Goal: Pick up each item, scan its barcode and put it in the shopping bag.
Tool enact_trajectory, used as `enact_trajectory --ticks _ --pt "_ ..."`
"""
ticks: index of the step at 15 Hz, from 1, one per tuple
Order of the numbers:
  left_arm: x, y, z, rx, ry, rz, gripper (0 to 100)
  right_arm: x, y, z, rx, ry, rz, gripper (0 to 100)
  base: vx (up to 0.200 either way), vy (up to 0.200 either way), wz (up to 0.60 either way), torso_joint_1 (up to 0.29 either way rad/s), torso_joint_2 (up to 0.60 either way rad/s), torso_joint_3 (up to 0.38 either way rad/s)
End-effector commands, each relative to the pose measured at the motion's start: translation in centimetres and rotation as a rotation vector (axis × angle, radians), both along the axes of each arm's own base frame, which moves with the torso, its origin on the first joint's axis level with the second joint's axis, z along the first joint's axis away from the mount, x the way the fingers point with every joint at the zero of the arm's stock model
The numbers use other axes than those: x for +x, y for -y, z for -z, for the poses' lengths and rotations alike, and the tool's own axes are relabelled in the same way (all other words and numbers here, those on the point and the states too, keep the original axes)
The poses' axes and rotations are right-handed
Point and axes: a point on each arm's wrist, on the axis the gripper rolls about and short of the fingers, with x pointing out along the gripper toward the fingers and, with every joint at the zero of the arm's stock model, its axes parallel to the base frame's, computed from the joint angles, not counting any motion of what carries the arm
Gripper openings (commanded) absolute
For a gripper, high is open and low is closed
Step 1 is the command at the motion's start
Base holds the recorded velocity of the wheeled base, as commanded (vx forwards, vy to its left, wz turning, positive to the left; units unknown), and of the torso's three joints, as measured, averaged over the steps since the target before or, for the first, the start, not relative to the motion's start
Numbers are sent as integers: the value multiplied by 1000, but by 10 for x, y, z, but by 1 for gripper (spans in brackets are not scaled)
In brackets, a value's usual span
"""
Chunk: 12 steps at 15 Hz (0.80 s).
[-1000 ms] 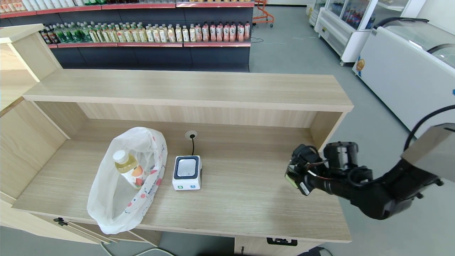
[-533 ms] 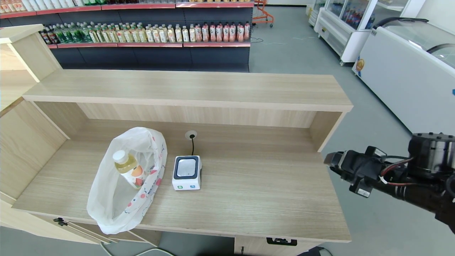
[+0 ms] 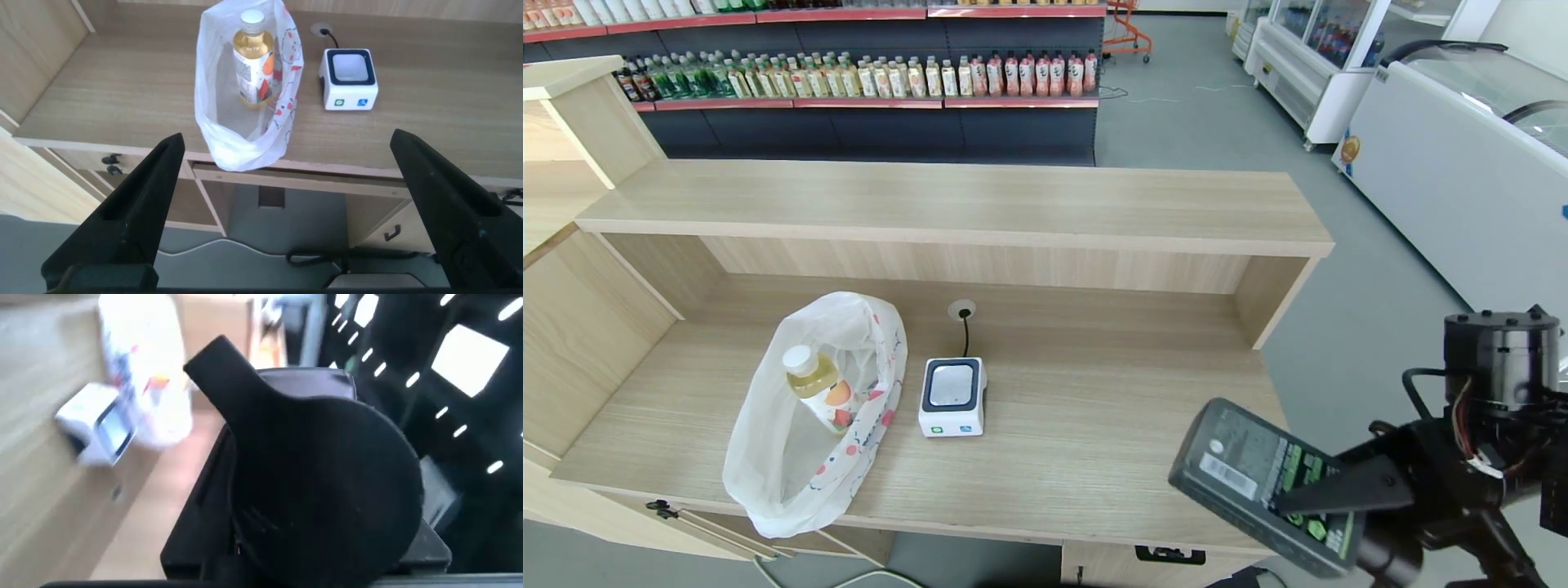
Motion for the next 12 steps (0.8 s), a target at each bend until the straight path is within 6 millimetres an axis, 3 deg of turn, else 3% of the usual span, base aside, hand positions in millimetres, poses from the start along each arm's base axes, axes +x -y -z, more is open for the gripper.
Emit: enact_trajectory --ticks 1,4,6,10,11,12 --pt "0 0 0 0 0 -1 100 -9 17 -13 45 31 -15 0 0 0 0 0 0 0" --pt "0 0 0 0 0 -1 100 -21 37 -9 25 -58 82 0 0 0 0 0 0 0" --pt "0 0 0 0 0 -1 100 -20 39 -8 8 -76 110 0 0 0 0 0 0 0" --pt "0 0 0 0 0 -1 100 -11 41 -26 21 -9 125 0 0 0 0 0 0 0" --pt "0 0 0 0 0 -1 100 -8 47 -33 13 -51 162 0 0 0 0 0 0 0" --pt "0 0 0 0 0 -1 100 -12 49 -27 -35 -213 216 0 0 0 0 0 0 0"
